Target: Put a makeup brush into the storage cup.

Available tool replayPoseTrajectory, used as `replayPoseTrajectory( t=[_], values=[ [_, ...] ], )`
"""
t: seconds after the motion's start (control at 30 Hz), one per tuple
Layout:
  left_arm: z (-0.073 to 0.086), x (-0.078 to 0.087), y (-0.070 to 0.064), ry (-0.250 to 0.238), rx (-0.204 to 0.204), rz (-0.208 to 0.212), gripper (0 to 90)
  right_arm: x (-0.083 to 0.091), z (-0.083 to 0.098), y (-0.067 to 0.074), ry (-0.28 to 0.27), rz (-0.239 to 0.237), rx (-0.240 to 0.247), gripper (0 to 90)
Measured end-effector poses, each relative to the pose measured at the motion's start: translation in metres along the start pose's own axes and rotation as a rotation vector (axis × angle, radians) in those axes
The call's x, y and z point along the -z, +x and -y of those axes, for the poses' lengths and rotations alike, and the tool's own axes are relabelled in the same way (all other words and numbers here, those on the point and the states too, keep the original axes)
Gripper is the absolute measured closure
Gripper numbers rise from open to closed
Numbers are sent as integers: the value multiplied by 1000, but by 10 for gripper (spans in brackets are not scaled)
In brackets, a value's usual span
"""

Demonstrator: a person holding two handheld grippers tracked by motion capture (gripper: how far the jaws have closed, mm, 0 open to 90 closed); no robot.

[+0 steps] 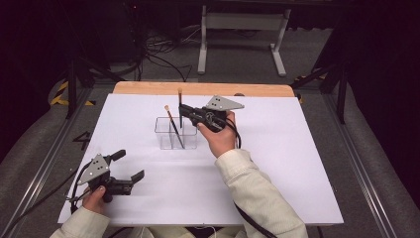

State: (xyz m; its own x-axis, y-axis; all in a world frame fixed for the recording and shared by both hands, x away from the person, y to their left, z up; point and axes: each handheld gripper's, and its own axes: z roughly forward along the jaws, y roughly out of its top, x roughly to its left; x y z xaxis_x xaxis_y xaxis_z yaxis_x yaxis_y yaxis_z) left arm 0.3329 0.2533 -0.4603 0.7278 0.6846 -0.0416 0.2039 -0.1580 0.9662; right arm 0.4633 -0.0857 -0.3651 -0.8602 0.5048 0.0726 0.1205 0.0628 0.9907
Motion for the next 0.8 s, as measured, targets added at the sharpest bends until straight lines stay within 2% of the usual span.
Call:
replayPoseTrajectory(
  t=[0.8],
  values=[
    [0,0,0,0,4,0,2,-13,22,-2,60,-3,-19,841]
  ],
)
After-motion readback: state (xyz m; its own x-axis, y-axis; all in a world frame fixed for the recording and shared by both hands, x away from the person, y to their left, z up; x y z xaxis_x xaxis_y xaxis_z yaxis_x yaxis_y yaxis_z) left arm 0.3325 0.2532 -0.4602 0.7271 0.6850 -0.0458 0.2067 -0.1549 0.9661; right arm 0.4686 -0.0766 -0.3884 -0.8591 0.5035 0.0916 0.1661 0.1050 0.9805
